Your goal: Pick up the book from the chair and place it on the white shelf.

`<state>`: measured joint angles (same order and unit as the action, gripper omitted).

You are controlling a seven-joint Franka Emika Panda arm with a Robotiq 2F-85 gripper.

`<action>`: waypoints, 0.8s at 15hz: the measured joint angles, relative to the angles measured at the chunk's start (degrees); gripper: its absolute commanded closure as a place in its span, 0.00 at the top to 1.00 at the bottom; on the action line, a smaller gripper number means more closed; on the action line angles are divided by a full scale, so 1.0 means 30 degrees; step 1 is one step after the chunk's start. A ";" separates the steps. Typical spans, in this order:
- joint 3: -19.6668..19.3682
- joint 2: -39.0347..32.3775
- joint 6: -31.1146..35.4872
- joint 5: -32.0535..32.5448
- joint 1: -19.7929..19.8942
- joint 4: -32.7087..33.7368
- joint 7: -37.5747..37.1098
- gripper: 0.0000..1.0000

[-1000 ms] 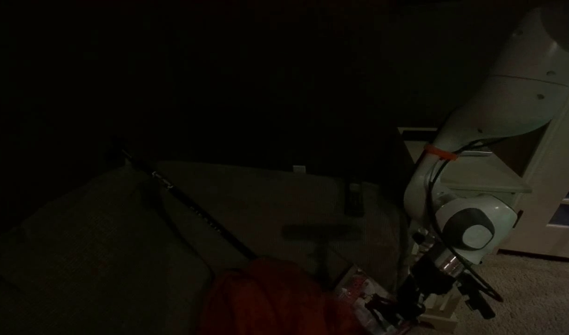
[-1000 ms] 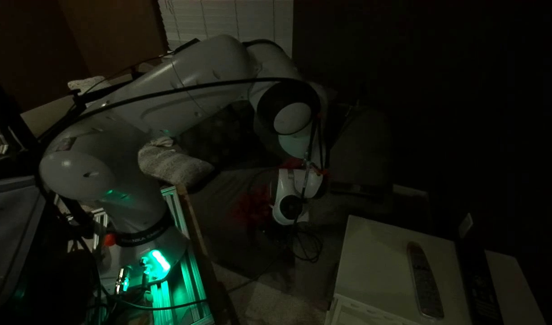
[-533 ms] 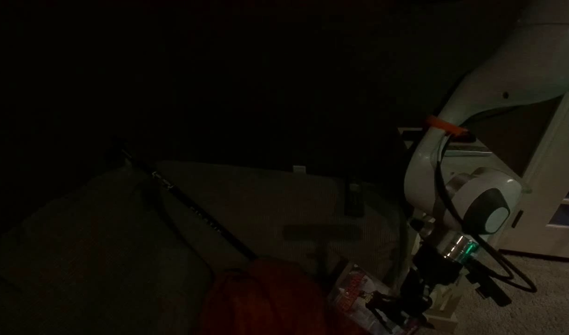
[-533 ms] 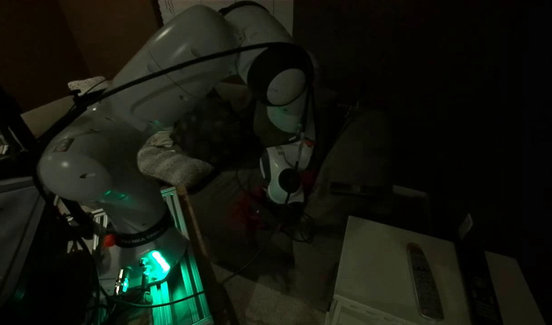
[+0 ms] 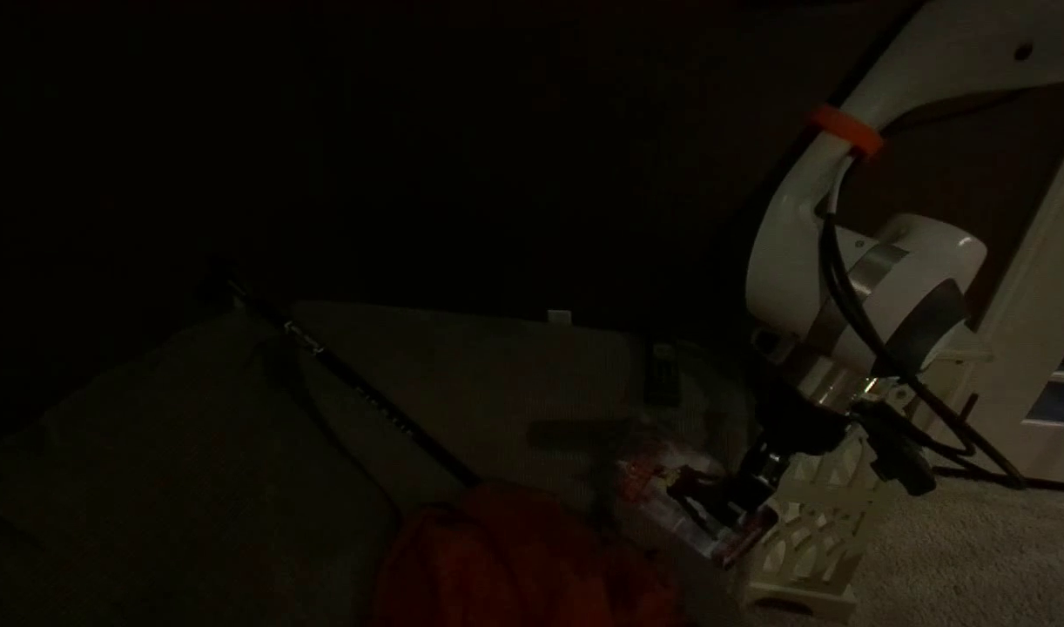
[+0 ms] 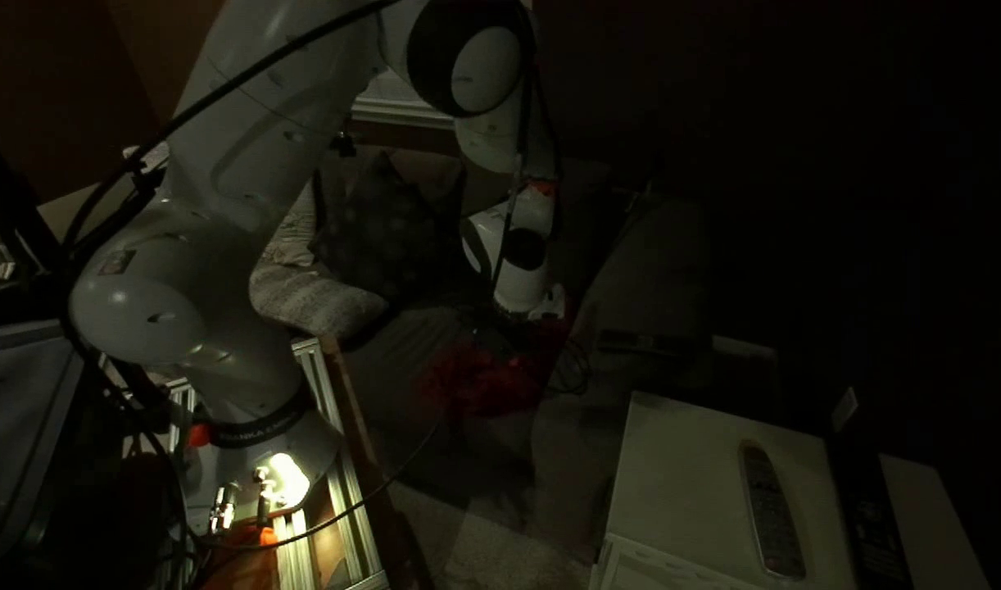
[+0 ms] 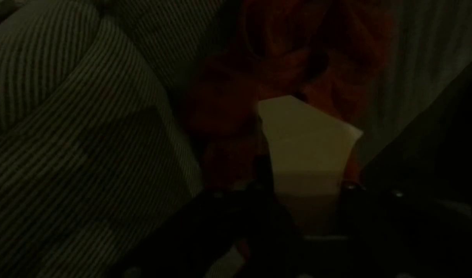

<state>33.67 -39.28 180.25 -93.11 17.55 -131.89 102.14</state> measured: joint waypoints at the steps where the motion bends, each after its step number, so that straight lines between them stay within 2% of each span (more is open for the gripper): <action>1: 0.0067 0.0288 0.0125 0.0000 -0.0099 -0.0106 -0.0208 0.08; 5: -0.0077 0.0267 0.0144 0.0002 -0.0082 -0.0030 -0.0001 0.08; 8: -0.0116 0.0910 0.1105 0.0635 -0.0010 -0.0208 0.0548 0.08; 12: -0.0065 0.2186 0.2724 0.2262 -0.0611 -0.2082 0.0446 0.08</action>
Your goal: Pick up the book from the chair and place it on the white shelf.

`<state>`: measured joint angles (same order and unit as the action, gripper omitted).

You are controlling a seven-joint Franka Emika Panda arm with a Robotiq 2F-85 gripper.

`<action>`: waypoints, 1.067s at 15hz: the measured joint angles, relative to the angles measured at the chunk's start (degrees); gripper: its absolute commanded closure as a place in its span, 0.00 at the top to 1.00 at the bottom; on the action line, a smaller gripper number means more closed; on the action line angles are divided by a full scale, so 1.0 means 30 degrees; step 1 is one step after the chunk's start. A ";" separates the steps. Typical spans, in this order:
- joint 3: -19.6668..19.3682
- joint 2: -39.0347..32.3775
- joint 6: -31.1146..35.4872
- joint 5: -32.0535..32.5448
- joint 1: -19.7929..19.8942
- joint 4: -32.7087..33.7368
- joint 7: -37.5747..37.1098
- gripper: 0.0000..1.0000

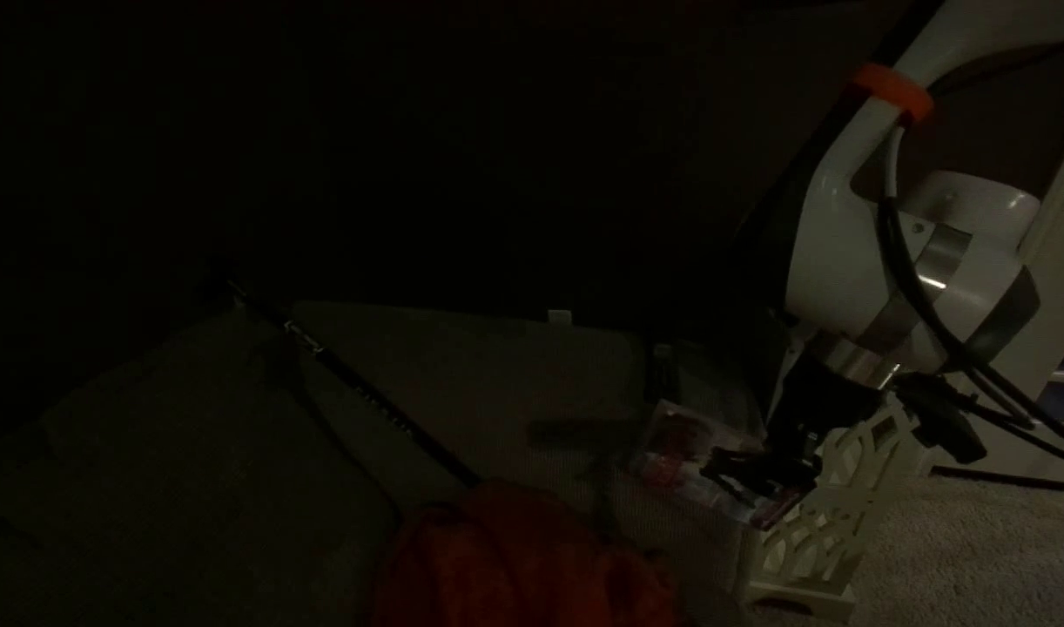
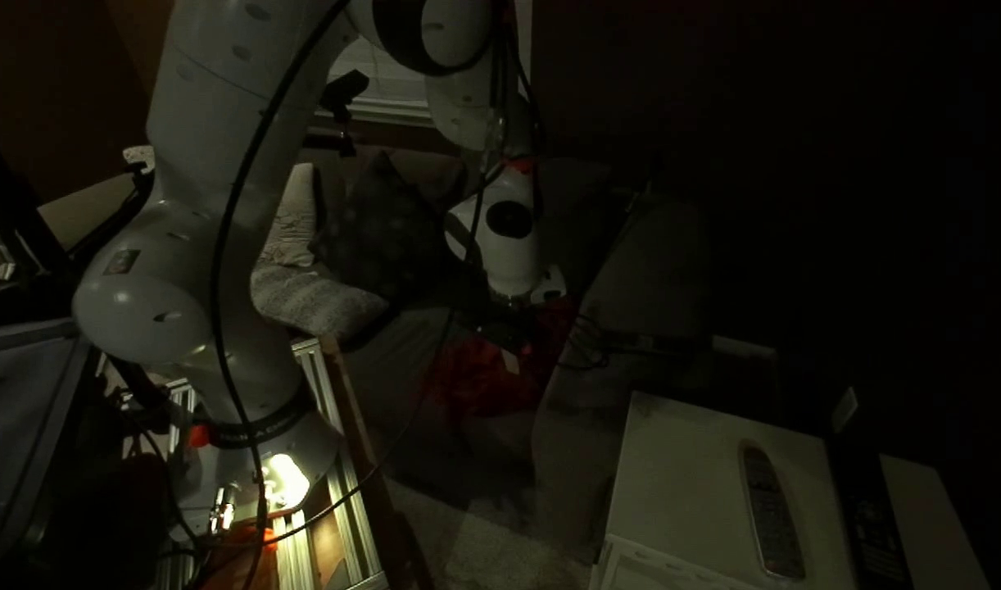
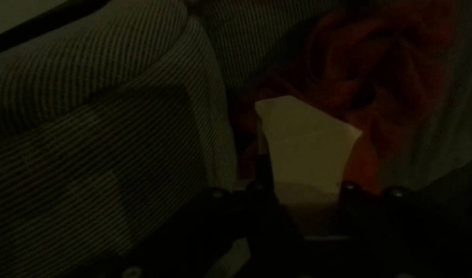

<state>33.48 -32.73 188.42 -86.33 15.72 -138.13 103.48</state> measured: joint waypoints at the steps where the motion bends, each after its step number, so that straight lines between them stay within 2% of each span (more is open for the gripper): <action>1: 0.0005 0.0334 0.0308 0.0016 -0.0290 -0.0598 -0.0004 0.08; 4: 0.0299 0.1730 0.0402 -0.0024 -0.0636 -0.1753 -0.0007 0.08; 11: 0.0316 0.3914 0.0025 -0.0024 -0.0500 -0.2237 -0.0351 0.08; 15: 0.0338 0.5229 0.0795 -0.0151 -0.0959 -0.3232 -0.1304 0.08; 16: 0.0361 0.5601 0.0882 -0.0273 -0.1009 -0.3341 -0.1473 0.30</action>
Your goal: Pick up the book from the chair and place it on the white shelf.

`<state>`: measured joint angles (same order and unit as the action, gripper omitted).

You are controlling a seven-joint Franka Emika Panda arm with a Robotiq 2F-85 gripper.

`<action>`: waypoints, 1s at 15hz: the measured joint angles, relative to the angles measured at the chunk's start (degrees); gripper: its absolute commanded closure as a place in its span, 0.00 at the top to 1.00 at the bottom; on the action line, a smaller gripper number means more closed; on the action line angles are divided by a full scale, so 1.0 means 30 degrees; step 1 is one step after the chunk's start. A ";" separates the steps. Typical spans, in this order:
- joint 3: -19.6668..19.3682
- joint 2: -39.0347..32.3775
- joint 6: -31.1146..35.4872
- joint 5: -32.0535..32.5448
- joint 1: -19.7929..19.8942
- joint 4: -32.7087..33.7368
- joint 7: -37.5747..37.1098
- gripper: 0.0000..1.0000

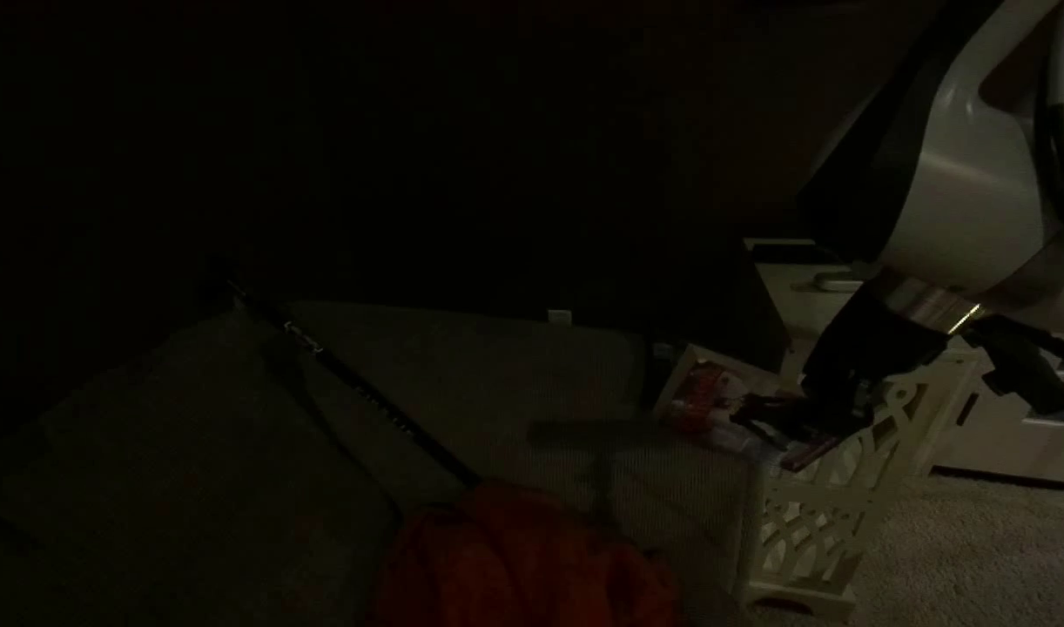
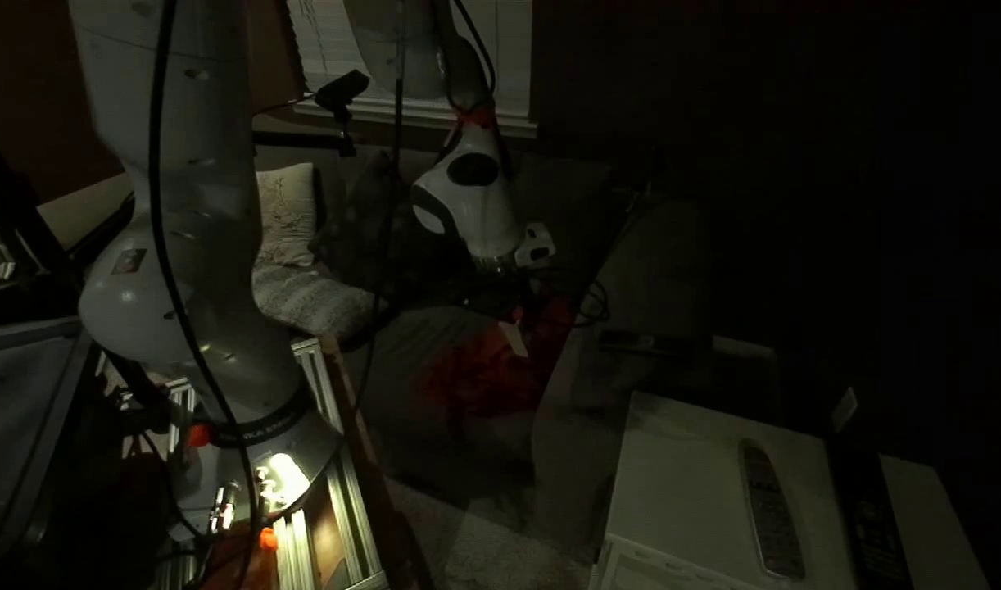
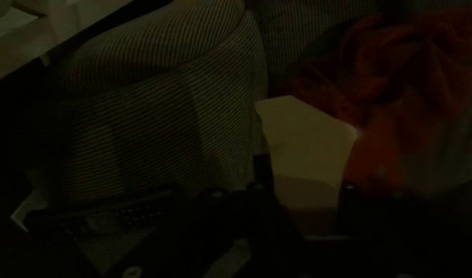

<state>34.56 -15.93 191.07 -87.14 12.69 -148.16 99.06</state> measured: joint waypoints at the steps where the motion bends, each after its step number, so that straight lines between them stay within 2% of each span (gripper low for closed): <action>1: 0.0006 0.0396 0.0000 -0.0066 0.0001 -0.0043 -0.0043 0.30; 3: 0.0006 0.0990 -0.0004 -0.0125 0.0002 -0.0062 -0.0074 0.30; 4: 0.0007 0.1111 -0.0006 -0.0135 0.0001 -0.0071 -0.0088 0.08; 5: 0.0007 0.1147 -0.0006 -0.0141 0.0001 -0.0080 -0.0096 0.08; 7: -0.1136 0.1126 -0.0194 0.0933 -0.0994 -0.0116 -0.1168 0.08; 9: -0.1022 0.1266 0.0560 0.0938 -0.1046 0.0164 -0.1107 0.08; 11: -0.2195 0.1802 0.1204 0.2167 -0.2146 -0.0056 -0.1606 0.08; 13: -0.2322 0.2223 0.2001 0.1793 -0.2352 -0.0416 -0.0305 0.08; 15: -0.2587 0.2237 0.2772 -0.0038 -0.2562 -0.0906 0.2389 0.08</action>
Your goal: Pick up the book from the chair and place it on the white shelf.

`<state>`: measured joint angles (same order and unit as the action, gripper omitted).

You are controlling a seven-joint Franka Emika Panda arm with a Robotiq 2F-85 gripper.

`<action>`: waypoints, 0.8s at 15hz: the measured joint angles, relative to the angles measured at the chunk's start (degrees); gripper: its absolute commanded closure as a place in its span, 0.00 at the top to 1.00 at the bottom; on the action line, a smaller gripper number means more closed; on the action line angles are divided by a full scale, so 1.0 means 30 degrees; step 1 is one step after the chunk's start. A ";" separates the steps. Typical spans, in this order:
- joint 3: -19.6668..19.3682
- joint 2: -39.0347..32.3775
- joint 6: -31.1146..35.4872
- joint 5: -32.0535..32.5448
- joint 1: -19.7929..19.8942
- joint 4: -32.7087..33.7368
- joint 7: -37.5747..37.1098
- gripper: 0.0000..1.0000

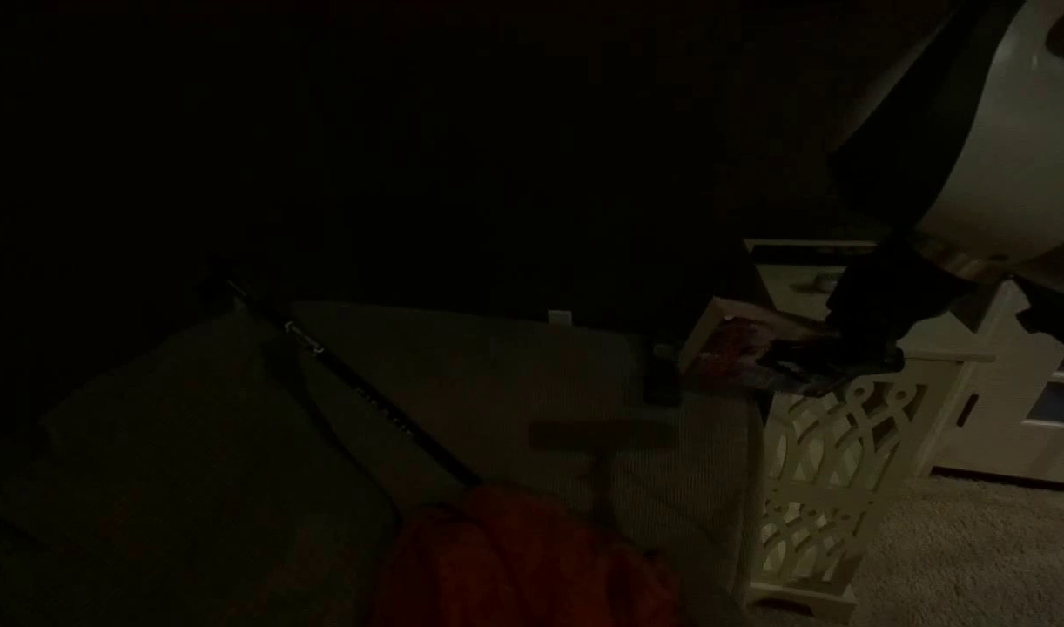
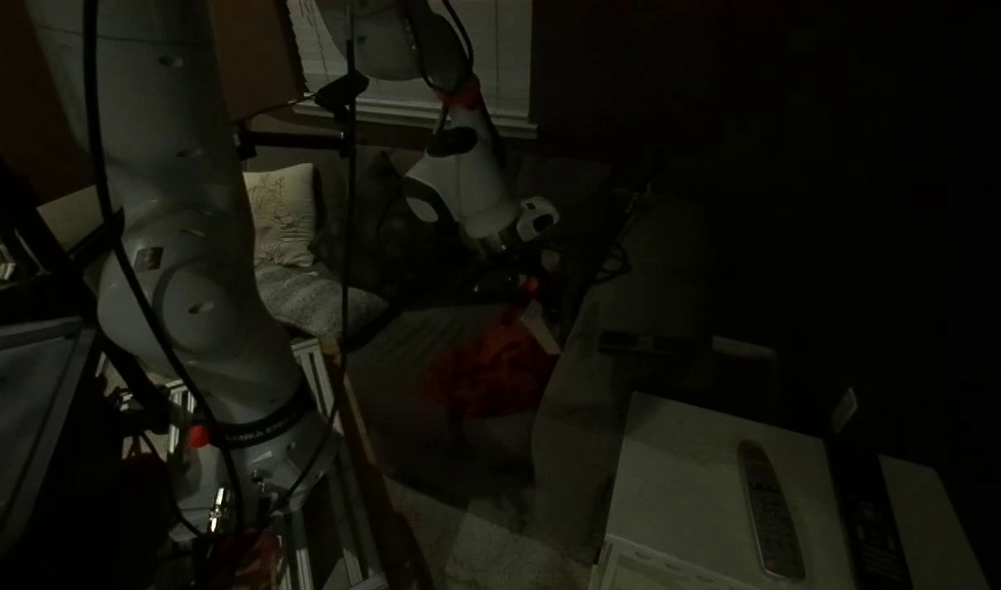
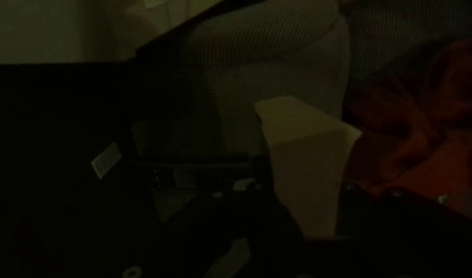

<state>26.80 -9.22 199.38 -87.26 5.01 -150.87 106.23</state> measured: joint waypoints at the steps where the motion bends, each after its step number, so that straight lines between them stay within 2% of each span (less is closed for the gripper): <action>1: -0.0060 -0.0102 0.0429 -0.1090 -0.0010 -0.0207 0.1473 0.08; 4: -0.0066 -0.0403 0.1270 -0.4110 0.0186 -0.0258 0.5514 0.08; 8: 0.0517 -0.0021 0.1266 -0.8300 0.1272 0.0802 1.0507 0.08; 9: 0.0743 0.0127 0.1266 -0.9391 0.1632 0.1165 1.1625 0.30; 12: 0.1267 0.0527 0.1266 -1.1618 0.2553 0.2214 1.3957 0.30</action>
<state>30.60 -7.64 203.18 -122.11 12.67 -144.23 148.10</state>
